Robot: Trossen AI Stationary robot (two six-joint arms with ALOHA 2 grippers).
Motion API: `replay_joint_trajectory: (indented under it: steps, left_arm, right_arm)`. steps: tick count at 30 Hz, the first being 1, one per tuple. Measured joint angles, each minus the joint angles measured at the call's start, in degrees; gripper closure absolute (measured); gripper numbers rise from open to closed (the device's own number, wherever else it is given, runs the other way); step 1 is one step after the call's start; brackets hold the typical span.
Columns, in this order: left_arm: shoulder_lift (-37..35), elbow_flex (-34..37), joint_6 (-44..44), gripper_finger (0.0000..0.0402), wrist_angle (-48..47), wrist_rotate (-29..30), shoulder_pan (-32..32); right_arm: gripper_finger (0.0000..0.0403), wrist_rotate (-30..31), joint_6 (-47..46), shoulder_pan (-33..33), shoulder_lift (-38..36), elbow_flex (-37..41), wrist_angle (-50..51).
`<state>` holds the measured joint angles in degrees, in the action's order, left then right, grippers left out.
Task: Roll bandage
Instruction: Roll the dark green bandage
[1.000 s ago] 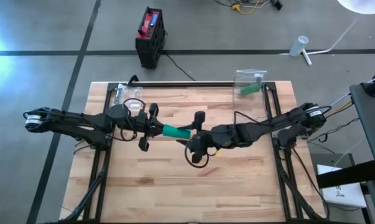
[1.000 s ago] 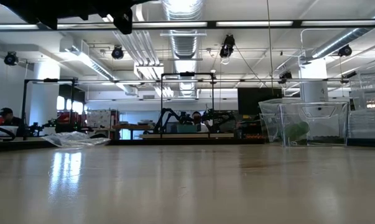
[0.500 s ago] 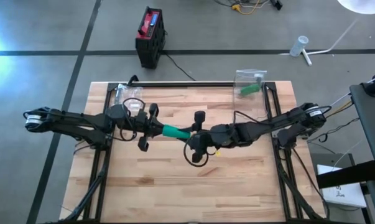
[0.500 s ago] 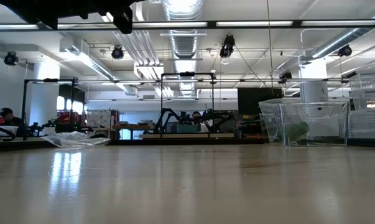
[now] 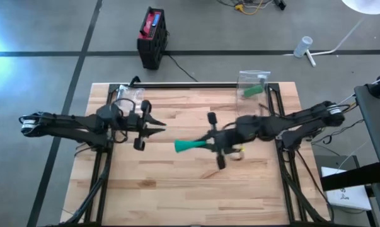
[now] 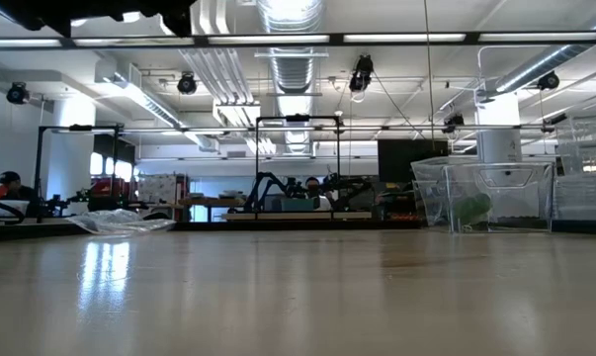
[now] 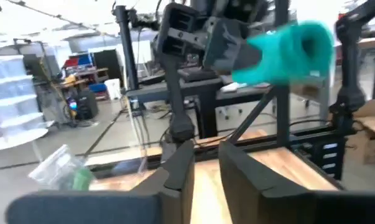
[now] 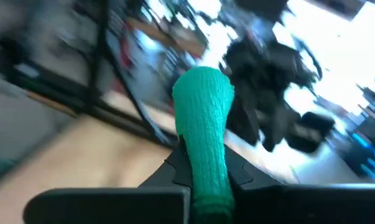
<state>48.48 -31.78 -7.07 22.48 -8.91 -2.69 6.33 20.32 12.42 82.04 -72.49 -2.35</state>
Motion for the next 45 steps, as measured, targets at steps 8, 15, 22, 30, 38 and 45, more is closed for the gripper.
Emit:
replay_joint_trajectory:
  steps: [8, 15, 22, 30, 38, 45]
  left_arm:
    - [0.05, 6.98, -0.27, 0.0286, 21.21, -9.78, 1.78]
    - [12.08, 11.83, -1.9, 0.0246, 48.94, -9.63, 2.79]
    - [23.69, 5.94, -1.89, 0.0219, 54.1, -6.65, 2.8]
    - [29.98, 0.04, -3.03, 0.0201, 54.3, -11.21, 3.08]
    - [31.18, -2.7, -3.2, 0.0197, 54.25, -13.11, 3.29]
    - [31.16, -6.19, -5.94, 0.0207, 48.45, -12.62, 3.29]
  right_arm:
    - [0.0388, -19.01, -6.24, -4.3, -9.07, 18.06, -28.73]
    - [0.0388, -24.59, -12.67, -7.5, -5.53, 27.08, -53.72]
    - [0.0388, -25.05, -13.03, -8.49, 0.92, 24.07, -54.87]
    - [0.0373, -28.86, -13.73, -8.45, 4.51, 20.12, -54.95]
    - [0.0385, -28.68, -12.24, -8.57, 4.79, 20.07, -54.64]
    - [0.038, -24.88, -11.69, -8.82, 4.79, 19.83, -54.49]
